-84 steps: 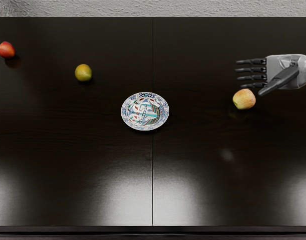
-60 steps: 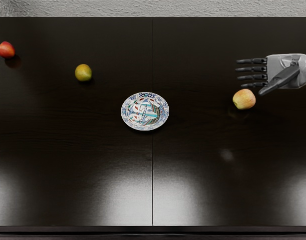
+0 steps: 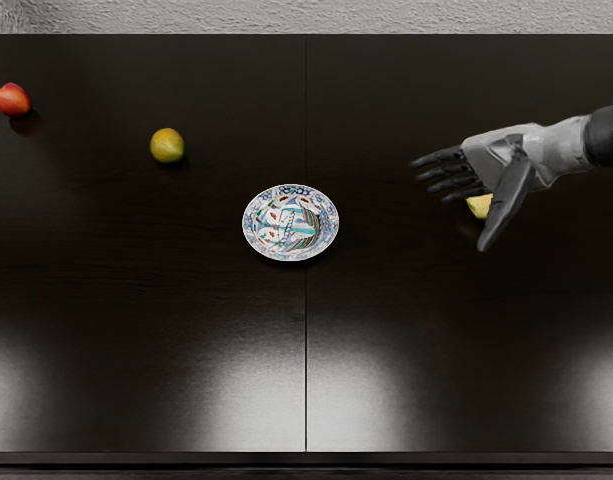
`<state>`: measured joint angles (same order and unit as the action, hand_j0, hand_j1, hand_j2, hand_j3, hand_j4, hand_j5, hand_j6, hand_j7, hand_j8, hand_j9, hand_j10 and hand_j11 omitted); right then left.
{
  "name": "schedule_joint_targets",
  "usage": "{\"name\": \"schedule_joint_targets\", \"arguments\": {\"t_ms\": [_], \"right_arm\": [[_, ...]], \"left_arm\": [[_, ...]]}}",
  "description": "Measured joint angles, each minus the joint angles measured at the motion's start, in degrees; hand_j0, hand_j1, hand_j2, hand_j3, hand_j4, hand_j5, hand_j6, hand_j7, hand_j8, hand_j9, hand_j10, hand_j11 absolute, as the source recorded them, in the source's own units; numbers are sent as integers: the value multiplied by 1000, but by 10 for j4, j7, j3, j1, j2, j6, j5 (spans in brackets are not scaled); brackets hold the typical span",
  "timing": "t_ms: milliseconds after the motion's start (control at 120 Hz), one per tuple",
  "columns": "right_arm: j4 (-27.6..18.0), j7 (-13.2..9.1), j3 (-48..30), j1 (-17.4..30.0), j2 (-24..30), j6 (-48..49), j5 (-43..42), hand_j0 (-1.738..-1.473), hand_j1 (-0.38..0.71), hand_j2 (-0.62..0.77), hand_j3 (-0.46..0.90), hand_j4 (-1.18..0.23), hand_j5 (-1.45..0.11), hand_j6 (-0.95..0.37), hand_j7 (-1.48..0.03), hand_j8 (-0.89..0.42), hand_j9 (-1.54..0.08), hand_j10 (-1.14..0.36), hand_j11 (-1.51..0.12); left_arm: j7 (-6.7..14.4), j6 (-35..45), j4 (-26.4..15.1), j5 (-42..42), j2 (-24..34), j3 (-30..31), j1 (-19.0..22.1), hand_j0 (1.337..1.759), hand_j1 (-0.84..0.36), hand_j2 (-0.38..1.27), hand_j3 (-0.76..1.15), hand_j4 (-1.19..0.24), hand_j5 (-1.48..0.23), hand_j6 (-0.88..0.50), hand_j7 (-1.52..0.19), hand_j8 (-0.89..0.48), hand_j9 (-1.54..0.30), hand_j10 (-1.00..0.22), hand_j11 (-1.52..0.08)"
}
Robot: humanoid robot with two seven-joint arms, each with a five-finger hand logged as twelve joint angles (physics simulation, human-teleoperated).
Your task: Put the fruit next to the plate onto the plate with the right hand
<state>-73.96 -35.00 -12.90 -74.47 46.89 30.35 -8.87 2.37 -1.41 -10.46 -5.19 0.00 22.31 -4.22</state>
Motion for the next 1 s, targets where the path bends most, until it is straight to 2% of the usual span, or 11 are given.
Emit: {"name": "schedule_joint_targets", "arguments": {"t_ms": [175,300,433,675,1000], "right_arm": [[-20,0,207,-125,-101,-206,-33,-1658,-312,-6,0,-32,-40,-33,-40,-32,-40,-32,-40],[-24,0,277,-162,-137,-299,-40,-1658,-312,-6,0,-33,-41,-33,-40,-33,-40,-32,-40],[-26,0,322,-191,-151,-338,-48,-1658,-312,-6,0,-33,-41,-33,-40,-33,-41,-32,-40],[-47,0,388,-210,-157,-446,-127,-1658,-312,-6,0,-33,-41,-34,-40,-33,-41,-32,-41],[-49,0,450,-205,-160,-486,-156,-1658,-312,-5,0,-33,-41,-34,-40,-33,-41,-32,-41]], "left_arm": [[0,0,0,0,0,1,0,1658,71,46,0,-232,-301,-232,-301,-232,-301,-232,-301],[0,0,0,0,0,2,0,1658,71,46,0,-232,-301,-232,-301,-232,-301,-232,-301],[0,0,0,0,0,3,0,1658,71,46,0,-232,-301,-232,-301,-232,-301,-232,-301],[0,0,1,0,0,4,0,1658,71,46,0,-232,-301,-232,-301,-232,-301,-232,-301],[0,0,1,0,0,4,0,1658,71,46,0,-232,-301,-232,-301,-232,-301,-232,-301]]}}
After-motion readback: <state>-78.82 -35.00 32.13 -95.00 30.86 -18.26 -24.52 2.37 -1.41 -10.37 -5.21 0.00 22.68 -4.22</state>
